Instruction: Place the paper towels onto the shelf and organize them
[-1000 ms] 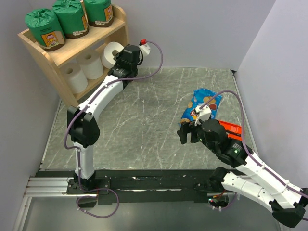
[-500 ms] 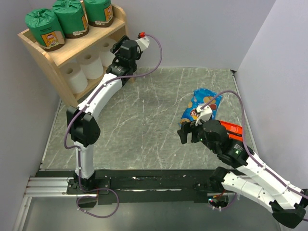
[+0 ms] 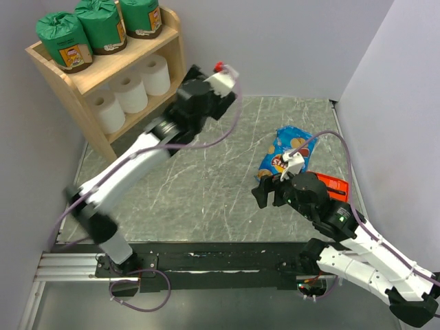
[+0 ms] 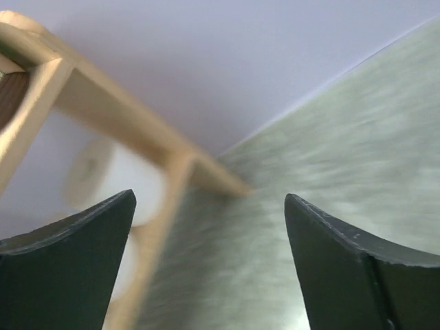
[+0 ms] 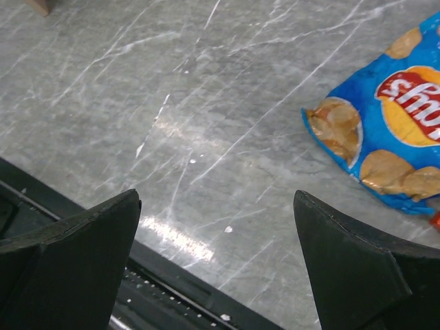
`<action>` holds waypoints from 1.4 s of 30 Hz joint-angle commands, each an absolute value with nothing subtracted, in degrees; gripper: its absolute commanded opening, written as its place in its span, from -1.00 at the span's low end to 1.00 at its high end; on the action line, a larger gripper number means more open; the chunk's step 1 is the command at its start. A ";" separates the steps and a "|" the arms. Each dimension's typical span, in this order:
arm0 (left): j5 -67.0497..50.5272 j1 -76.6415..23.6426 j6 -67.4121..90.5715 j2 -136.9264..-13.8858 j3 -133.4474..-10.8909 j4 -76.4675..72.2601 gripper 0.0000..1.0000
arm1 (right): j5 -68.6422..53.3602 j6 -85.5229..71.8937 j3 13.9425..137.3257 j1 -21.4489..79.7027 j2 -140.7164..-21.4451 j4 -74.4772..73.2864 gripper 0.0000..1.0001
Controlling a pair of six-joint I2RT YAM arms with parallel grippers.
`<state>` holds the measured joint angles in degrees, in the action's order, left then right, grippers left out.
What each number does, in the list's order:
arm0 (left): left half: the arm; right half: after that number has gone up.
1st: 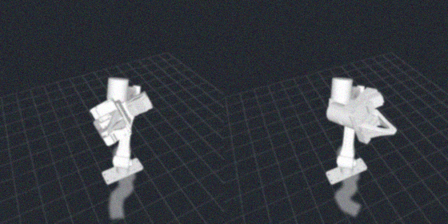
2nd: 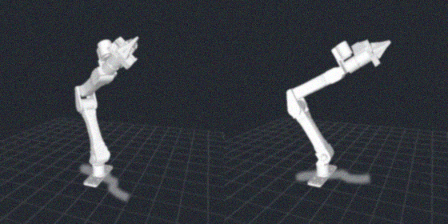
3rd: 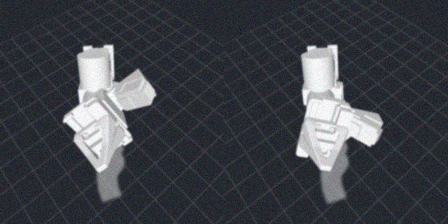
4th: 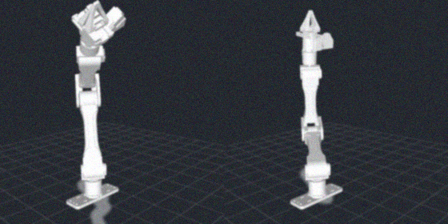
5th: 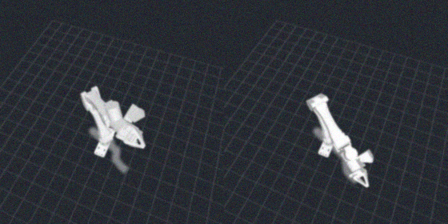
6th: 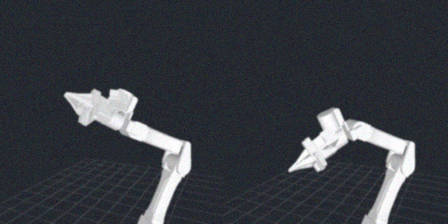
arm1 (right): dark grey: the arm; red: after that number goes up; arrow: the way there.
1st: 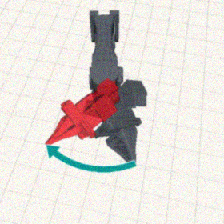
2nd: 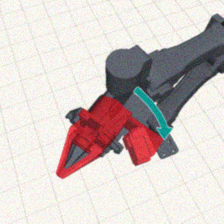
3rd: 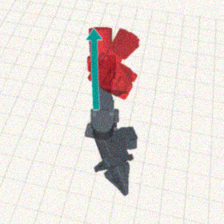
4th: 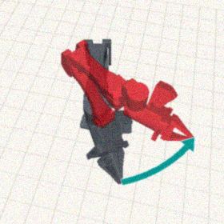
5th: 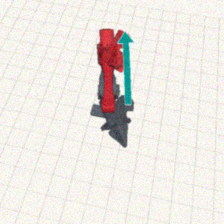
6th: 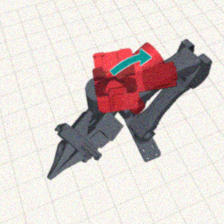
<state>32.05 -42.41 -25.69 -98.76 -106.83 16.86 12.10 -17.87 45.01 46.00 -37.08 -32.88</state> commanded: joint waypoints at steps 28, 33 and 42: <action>-1.58 -44.47 14.24 -39.20 -46.67 8.18 0.93 | 8.26 -31.38 49.48 46.05 -42.80 -28.56 0.99; -1.94 -44.47 14.33 -39.46 -46.58 8.44 0.93 | 8.44 -30.41 49.66 46.05 -42.19 -28.30 0.99; -1.06 -44.47 13.71 -40.52 -47.02 9.31 0.93 | 9.84 -29.62 50.10 45.97 -42.10 -29.71 0.99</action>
